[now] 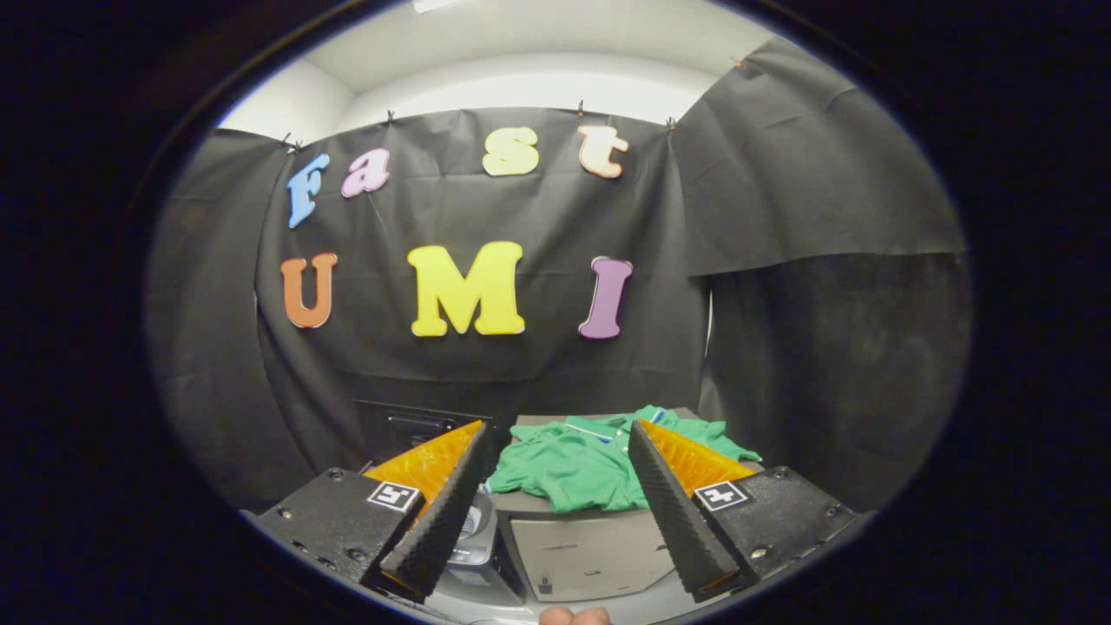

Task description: Put the clothes into the washing machine and then close the washing machine lid.

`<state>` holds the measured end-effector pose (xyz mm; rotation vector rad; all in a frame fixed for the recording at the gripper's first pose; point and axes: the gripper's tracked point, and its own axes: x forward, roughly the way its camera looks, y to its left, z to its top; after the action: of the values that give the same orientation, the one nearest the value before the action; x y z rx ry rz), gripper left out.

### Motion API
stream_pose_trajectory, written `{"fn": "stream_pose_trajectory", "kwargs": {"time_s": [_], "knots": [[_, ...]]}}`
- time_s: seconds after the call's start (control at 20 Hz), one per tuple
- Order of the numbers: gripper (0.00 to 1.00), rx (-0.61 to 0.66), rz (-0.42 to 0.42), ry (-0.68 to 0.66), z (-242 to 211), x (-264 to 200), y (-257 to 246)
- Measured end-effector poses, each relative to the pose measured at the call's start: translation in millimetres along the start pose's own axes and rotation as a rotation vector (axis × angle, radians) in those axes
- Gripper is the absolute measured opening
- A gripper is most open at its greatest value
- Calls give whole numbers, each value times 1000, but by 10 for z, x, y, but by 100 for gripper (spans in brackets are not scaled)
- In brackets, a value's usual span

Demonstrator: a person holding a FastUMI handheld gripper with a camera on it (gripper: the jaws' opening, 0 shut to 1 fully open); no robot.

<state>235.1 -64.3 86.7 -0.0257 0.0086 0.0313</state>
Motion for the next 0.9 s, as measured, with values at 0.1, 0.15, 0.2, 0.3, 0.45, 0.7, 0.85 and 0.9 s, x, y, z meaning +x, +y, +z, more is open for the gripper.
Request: {"fn": "stream_pose_trajectory", "kwargs": {"time_s": [0.1, 0.15, 0.2, 0.3, 0.45, 0.7, 0.85, 0.9], "knots": [[100, 4, -11, 50, -75, 434, -200], [100, 15, -8, 74, -127, 598, -265], [100, 25, -2, 102, -179, 782, -321], [100, 22, -7, 150, -324, 1090, -452], [100, -30, -15, 214, -533, 1487, -620], [100, -101, -32, 343, -960, 1986, -876], [100, -78, -42, 445, -1220, 2099, -1021], [100, -55, -26, 474, -1290, 2102, -1029]]}}
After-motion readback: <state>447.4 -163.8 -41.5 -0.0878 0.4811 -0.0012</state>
